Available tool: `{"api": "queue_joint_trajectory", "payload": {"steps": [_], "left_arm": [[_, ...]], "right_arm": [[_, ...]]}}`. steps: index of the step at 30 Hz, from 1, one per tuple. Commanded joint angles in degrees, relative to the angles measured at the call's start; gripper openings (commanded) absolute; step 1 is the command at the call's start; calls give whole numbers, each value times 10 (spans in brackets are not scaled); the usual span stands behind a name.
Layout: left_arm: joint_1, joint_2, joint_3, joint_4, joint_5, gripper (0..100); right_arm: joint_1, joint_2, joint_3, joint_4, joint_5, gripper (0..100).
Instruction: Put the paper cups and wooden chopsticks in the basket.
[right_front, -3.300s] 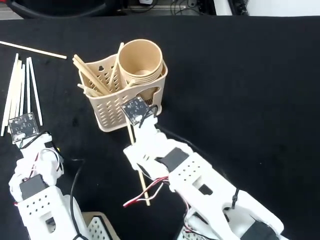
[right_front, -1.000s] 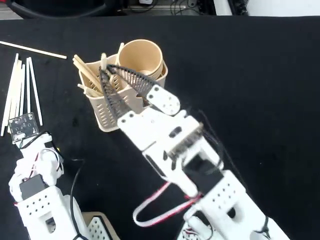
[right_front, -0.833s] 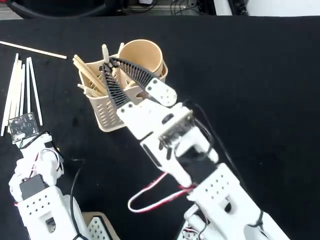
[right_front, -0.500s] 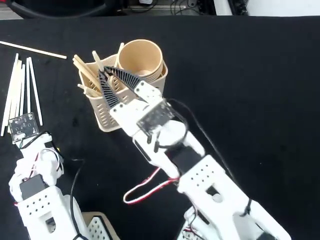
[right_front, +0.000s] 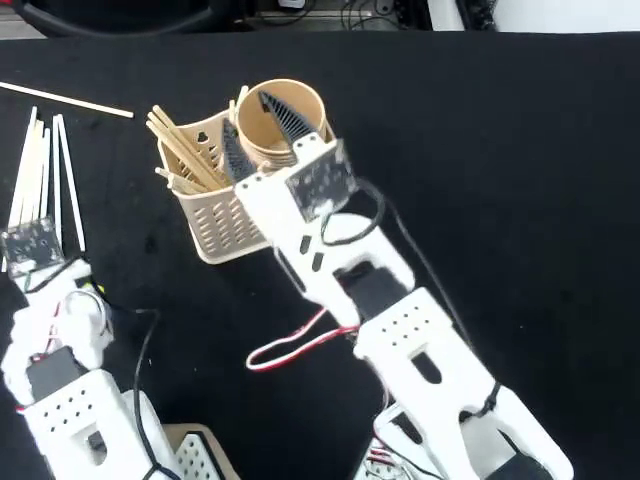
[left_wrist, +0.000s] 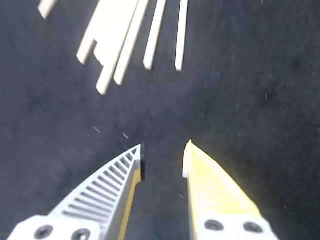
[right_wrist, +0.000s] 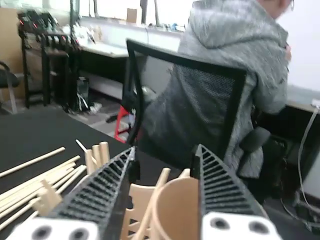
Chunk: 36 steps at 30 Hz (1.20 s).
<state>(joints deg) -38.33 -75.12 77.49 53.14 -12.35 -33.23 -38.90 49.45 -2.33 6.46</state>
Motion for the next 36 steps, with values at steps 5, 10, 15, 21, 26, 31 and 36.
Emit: {"api": "queue_joint_trajectory", "payload": {"steps": [5,10,15,21,26,31,36], "left_arm": [[-11,214,-269,52,-63,149],[-11,474,-448,54,-78,149],[-10,724,-681,119,-103,149],[-7,984,-1004,240,-115,149],[28,1160,-1254,315,-115,149],[58,1307,-1475,357,-114,149],[52,1433,-1623,360,-74,149]], "right_arm": [[91,-95,-209,371,-5,174],[198,-170,-226,513,-2,174],[306,-220,-167,606,-1,174],[379,-236,-50,627,-1,174],[348,-237,79,552,-4,173],[303,-239,194,450,-1,173],[295,-239,248,415,-1,173]]}}
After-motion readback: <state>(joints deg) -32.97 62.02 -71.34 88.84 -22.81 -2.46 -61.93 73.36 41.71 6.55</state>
